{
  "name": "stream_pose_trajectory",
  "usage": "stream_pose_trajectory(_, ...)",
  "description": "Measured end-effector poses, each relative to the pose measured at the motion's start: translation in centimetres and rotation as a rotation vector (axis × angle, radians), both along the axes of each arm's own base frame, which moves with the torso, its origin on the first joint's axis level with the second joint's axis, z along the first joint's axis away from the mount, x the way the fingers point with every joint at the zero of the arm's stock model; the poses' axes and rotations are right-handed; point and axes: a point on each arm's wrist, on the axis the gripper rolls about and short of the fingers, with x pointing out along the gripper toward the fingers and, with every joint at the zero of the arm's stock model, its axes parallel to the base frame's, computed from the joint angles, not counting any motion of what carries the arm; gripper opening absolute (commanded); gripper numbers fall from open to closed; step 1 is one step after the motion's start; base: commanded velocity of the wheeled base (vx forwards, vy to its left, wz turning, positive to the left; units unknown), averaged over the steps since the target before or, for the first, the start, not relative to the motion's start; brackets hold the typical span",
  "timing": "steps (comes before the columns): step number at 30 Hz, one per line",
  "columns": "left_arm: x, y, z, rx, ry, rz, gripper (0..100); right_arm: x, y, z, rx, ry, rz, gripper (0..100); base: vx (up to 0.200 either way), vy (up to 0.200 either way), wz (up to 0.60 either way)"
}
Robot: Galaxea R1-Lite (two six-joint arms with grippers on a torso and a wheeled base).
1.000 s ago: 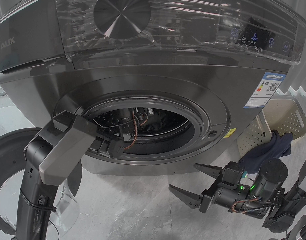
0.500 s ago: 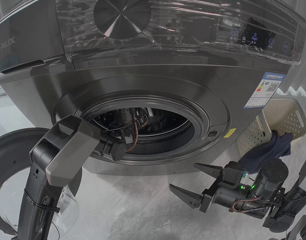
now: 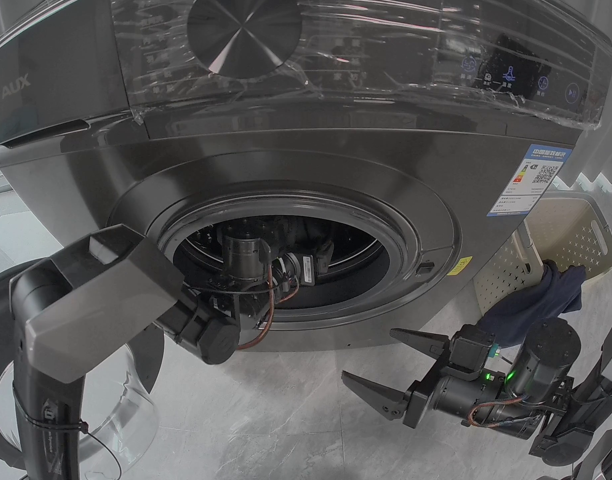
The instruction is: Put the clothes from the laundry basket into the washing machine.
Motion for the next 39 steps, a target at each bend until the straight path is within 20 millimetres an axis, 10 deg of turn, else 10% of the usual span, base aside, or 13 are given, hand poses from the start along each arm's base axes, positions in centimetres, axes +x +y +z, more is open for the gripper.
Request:
stream_pose_trajectory(19, -18.5, 5.3, 1.6, 0.092, 0.091, -0.267, 100, -3.4, -5.4, 1.7, 0.011, -0.011, -0.083, 100, 0.000, 0.000, 0.00)
stream_pose_trajectory(39, -29.1, 17.0, 5.4, 0.022, -0.020, -0.172, 100, -7.1, -12.9, 3.9, -0.023, -0.028, -0.338, 100, -0.120, 0.000, 0.00)
